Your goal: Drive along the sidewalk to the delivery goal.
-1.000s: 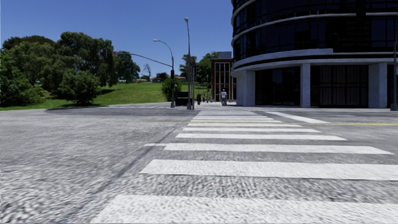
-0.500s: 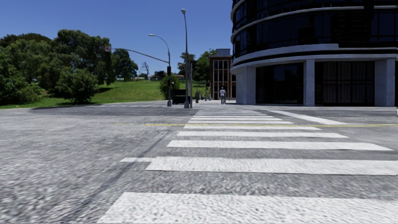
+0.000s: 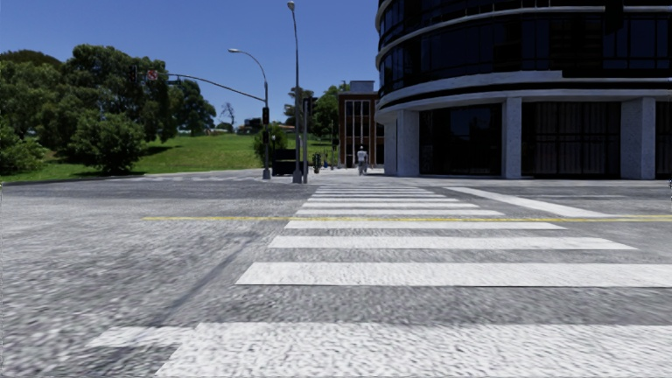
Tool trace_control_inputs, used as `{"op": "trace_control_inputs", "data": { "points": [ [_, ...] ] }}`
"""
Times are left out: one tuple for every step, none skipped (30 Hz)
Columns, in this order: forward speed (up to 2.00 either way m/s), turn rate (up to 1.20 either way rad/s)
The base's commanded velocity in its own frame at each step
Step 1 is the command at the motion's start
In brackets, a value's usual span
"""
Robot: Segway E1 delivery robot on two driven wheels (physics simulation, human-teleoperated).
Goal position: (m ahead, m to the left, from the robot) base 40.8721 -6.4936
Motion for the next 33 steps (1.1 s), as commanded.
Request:
{"op": "trace_control_inputs", "data": {
  "points": [
    [1.9,-0.08],
    [1.9,0.0],
    [1.9,0.0],
    [1.9,0.0],
    [1.9,0.0],
    [1.9,0.0],
    [1.9,0.0],
    [1.9,0.0],
    [1.9,0.0],
    [1.9,0.0],
    [1.9,0.0],
    [1.9,-0.12],
    [1.9,-0.17],
    [1.9,-0.18],
    [1.9,-0.18],
    [1.9,-0.18],
    [1.9,-0.18],
    [1.92,-0.18],
    [2.0,-0.18],
    [2.0,-0.18],
    [2.0,-0.18],
    [2.0,-0.18],
    [2.0,-0.18],
    [2.0,-0.18],
    [2.0,-0.13],
    [2.0,-0.02],
    [2.0,0.0],
    [2.0,0.0],
    [2.0,0.0],
    [2.0,0.0],
    [2.0,0.0],
    [2.0,0.0],
    [2.0,0.0]
  ]
}}
